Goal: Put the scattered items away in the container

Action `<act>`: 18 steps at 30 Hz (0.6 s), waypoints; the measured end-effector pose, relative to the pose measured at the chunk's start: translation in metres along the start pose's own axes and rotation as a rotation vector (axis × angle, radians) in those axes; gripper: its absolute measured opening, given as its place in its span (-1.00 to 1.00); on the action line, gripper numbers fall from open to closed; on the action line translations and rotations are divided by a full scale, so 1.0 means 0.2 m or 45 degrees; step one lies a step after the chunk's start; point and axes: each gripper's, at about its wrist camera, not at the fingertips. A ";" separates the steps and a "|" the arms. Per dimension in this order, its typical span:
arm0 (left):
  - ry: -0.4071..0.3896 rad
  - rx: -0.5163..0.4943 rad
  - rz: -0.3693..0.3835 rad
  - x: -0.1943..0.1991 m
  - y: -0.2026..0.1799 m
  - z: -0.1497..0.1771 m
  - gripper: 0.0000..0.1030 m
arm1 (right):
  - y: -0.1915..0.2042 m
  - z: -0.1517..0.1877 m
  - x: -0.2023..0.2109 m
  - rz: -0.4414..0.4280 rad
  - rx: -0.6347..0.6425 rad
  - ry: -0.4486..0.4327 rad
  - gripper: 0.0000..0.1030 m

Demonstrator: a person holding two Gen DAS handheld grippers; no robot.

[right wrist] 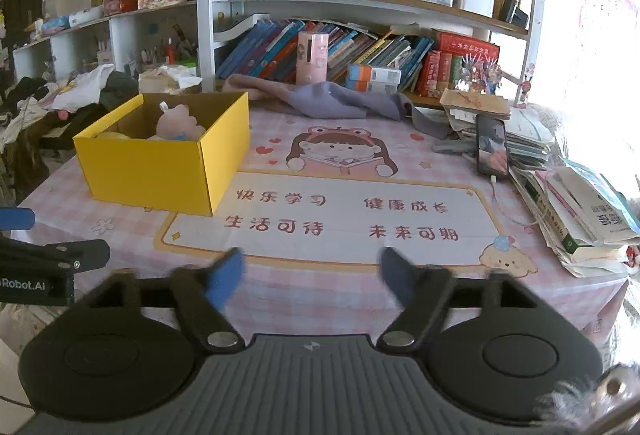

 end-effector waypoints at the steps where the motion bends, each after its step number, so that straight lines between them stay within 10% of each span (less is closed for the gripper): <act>1: -0.001 0.001 -0.004 0.00 0.00 0.00 1.00 | 0.01 0.00 0.00 -0.001 0.005 0.007 0.79; 18: 0.029 -0.007 0.005 -0.02 0.00 0.01 1.00 | 0.01 0.01 -0.02 0.005 0.013 0.048 0.96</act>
Point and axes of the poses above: each gripper's, at about its wrist camera, not at the fingertips, and x roughly against the way its jaws point, y to its left, z to its underside, and after that the axes turned 4 degrees about -x, right-handed
